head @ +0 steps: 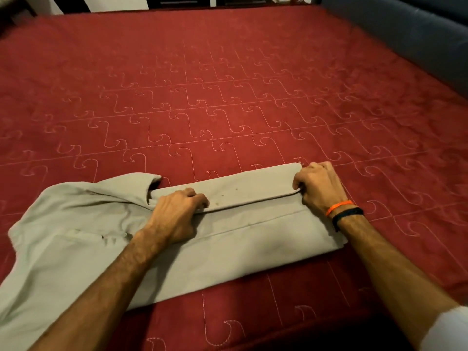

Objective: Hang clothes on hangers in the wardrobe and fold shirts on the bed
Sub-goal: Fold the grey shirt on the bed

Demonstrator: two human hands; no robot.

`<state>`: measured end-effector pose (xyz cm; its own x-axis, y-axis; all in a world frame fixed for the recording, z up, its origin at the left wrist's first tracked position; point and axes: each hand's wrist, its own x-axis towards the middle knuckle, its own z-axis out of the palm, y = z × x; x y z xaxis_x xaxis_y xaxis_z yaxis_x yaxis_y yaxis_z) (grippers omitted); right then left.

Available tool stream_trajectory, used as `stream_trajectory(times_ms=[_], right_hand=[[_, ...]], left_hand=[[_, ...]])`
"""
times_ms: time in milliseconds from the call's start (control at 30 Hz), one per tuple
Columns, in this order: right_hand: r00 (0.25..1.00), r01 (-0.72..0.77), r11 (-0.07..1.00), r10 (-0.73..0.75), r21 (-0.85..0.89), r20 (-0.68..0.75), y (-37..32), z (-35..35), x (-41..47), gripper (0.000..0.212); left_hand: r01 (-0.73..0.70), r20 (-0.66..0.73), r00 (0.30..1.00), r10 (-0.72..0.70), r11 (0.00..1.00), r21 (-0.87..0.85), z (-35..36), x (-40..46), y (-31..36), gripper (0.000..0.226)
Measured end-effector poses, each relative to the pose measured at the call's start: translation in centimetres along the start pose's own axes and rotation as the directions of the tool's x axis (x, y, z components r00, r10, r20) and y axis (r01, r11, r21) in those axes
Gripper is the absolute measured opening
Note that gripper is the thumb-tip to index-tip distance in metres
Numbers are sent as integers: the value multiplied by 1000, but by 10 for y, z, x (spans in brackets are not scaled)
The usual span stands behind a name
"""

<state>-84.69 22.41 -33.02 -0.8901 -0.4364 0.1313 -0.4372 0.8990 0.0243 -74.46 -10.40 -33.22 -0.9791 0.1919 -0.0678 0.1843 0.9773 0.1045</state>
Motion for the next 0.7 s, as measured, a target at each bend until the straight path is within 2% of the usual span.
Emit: stream_trajectory(times_ms=[67, 100, 167, 233, 300, 367, 567, 700], right_hand=[[997, -75, 996, 76, -58, 21, -15, -4, -1, 20], [997, -79, 996, 79, -49, -14, -26, -3, -2, 18], [991, -3, 994, 17, 108, -130, -58, 4, -4, 16], [982, 122, 949, -72, 290, -175, -91, 16, -1, 24], [986, 157, 931, -165, 329, -4, -114, 29, 6, 56], [972, 121, 952, -171, 282, 160, -117, 40, 10, 79], [965, -211, 963, 178, 167, 191, -58, 51, 6, 86], [950, -265, 954, 234, 142, 205, -58, 47, 8, 88]], left_hand=[[33, 68, 997, -30, 998, -47, -6, -1, 2, 56], [60, 38, 998, -57, 994, -95, -8, -1, 4, 52], [96, -135, 983, -127, 972, -214, -5, 5, 13, 37], [75, -263, 953, -148, 961, -267, 8, 15, 22, 41], [58, -221, 970, -103, 978, -203, 26, 25, 28, 60], [82, -97, 991, -95, 987, -137, 45, 28, 29, 75], [99, -92, 990, -105, 993, -70, 57, 26, 28, 80], [110, -75, 990, -117, 990, -90, 53, 25, 29, 83]])
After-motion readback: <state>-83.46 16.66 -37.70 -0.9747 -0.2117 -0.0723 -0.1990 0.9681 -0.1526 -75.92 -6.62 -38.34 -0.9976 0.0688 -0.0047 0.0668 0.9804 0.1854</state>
